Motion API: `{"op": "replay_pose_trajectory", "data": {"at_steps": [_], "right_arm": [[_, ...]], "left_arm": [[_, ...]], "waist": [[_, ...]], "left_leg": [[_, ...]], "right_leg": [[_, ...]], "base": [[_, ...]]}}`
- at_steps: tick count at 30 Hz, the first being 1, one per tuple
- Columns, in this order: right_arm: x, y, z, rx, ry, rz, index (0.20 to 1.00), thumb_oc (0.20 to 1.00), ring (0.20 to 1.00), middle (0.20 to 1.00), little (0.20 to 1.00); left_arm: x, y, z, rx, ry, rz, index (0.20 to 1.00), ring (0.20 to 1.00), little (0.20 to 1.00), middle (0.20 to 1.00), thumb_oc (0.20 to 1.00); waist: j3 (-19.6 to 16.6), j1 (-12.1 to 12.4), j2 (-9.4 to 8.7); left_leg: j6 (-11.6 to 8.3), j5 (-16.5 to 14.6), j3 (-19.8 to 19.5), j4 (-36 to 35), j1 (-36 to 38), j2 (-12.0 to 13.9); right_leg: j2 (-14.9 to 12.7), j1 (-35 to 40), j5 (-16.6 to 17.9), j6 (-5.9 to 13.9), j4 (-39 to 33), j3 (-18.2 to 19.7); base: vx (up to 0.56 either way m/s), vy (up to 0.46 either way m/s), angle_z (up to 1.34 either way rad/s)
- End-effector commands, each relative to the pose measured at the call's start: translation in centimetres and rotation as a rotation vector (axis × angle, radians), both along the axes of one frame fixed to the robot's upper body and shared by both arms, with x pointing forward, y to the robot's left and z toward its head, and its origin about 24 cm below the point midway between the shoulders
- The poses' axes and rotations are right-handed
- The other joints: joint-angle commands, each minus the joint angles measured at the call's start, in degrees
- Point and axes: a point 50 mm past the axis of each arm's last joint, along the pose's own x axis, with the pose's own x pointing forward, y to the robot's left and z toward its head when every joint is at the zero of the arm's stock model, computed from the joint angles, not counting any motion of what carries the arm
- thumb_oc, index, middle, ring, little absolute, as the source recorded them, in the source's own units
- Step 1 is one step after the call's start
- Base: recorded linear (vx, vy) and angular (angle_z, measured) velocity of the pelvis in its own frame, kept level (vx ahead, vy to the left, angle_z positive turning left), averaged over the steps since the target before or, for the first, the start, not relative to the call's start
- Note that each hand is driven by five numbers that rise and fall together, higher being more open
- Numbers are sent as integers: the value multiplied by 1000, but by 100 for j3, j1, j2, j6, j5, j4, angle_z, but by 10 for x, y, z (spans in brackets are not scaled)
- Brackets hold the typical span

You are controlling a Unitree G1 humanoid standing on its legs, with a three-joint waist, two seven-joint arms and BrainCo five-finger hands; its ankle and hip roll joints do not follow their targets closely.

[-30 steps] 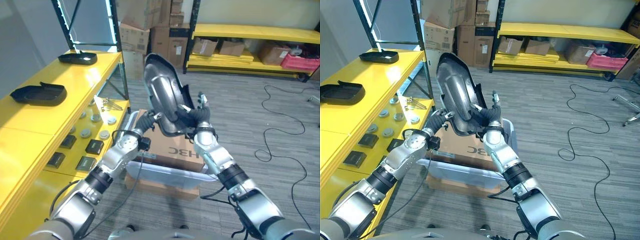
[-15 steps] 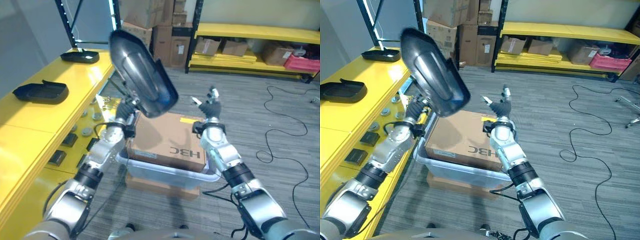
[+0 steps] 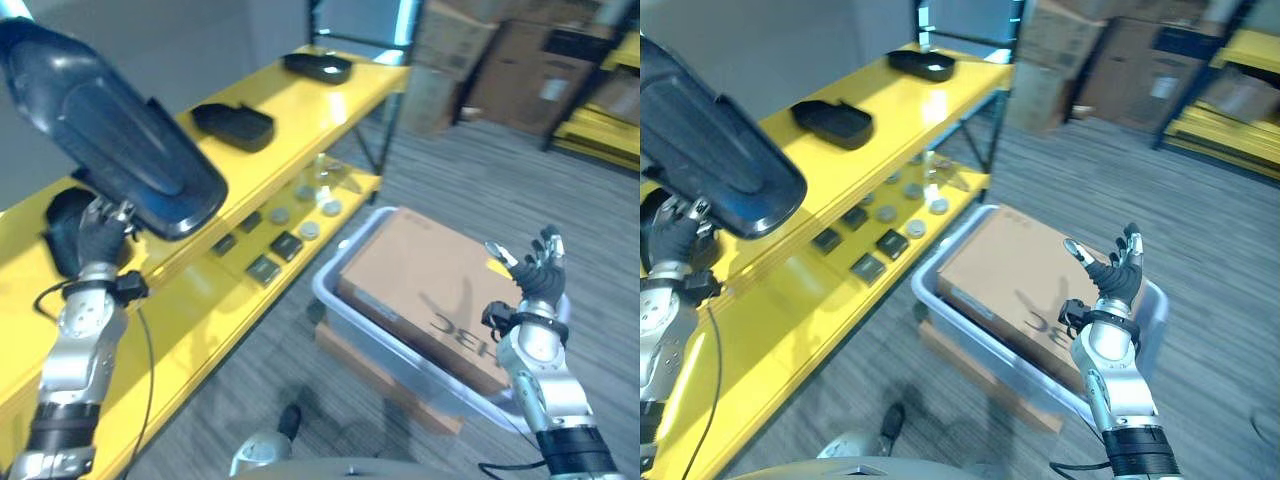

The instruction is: Move parts from the plastic box to the shelf.

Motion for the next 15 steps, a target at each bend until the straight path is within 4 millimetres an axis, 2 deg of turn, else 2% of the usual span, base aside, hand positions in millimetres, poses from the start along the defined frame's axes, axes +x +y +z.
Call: {"op": "replay_pose_trajectory", "data": {"at_steps": [1, 3, 7, 8, 9, 10, 11, 12, 13, 15], "right_arm": [[9, -5, 28, 28, -185, 6, 1000, 1000, 1000, 1000, 1000], [12, -4, 32, 8, -181, 35, 1000, 1000, 1000, 1000, 1000], [18, 3, 40, 0, -193, 86, 1000, 1000, 1000, 1000, 1000], [18, 5, 42, 7, -200, 88, 1000, 1000, 1000, 1000, 1000], [17, 5, 42, 10, -200, 84, 1000, 1000, 1000, 1000, 1000], [15, 5, 39, 21, -196, 81, 1000, 1000, 1000, 1000, 1000], [15, 5, 39, 21, -197, 82, 1000, 1000, 1000, 1000, 1000], [12, 6, 38, 25, -192, 78, 1000, 1000, 1000, 1000, 1000], [10, 8, 33, 30, -179, 80, 1000, 1000, 1000, 1000, 1000], [13, 11, 32, 25, -175, 94, 1000, 1000, 1000, 1000, 1000]], "left_arm": [[-7, -4, 47, 39, -292, -56, 200, 200, 200, 200, 200], [-15, 1, 35, 6, -259, -41, 200, 200, 200, 200, 200], [-23, 2, 22, -22, -215, -27, 200, 200, 200, 200, 200], [-24, 0, 20, -41, -210, -39, 200, 200, 200, 200, 200], [-24, -1, 19, -43, -210, -43, 200, 200, 200, 200, 200], [-22, -3, 18, -46, -207, -49, 200, 200, 200, 200, 200], [-21, -3, 18, -47, -208, -49, 200, 200, 200, 200, 200], [-20, -7, 18, -47, -206, -55, 200, 200, 200, 200, 200], [-17, -12, 18, -50, -203, -58, 200, 200, 200, 200, 200], [-18, -12, 19, -61, -208, -44, 200, 200, 200, 200, 200]], "waist": [[-436, -227, -302], [-400, -130, -334], [-325, 17, -353], [-262, -26, -341], [-249, -58, -337], [-204, -154, -337], [-202, -165, -330], [-170, -275, -340], [-111, -380, -389], [-52, -390, -441]], "left_leg": [[-156, -53, -207, -120, 246, -597], [-253, 26, -274, -115, 169, -578], [-391, 94, -163, -88, -13, -513], [-461, 135, 377, -62, -158, -400], [-483, 136, 582, -42, -197, -361], [-535, 127, 1153, 56, -298, -237], [-537, 147, 1197, 78, -333, -221], [-584, 197, 1635, 218, -486, -68], [-625, 139, 1882, 577, -593, 141], [-587, -67, 1765, 839, -491, 186]], "right_leg": [[-108, 191, 726, 182, -781, -1053], [-10, 254, 723, 103, -892, -1158], [30, 350, 683, 68, -992, -1325], [26, 408, 694, 78, -1064, -1524], [18, 426, 696, 83, -1080, -1595], [-14, 485, 679, 96, -1090, -1792], [-11, 474, 701, 94, -1095, -1816], [-29, 475, 722, 95, -1079, -1946], [-100, 424, 732, 66, -999, -2047], [-189, 382, 707, 44, -926, -2004]], "base": [[-253, -199, 394], [-112, -126, 312], [-84, -64, 96], [-95, -37, 87], [-97, -29, 62], [-55, -7, 49], [-77, -9, 48], [-87, 4, 61], [-79, 19, 53], [-66, 70, 41]]}}
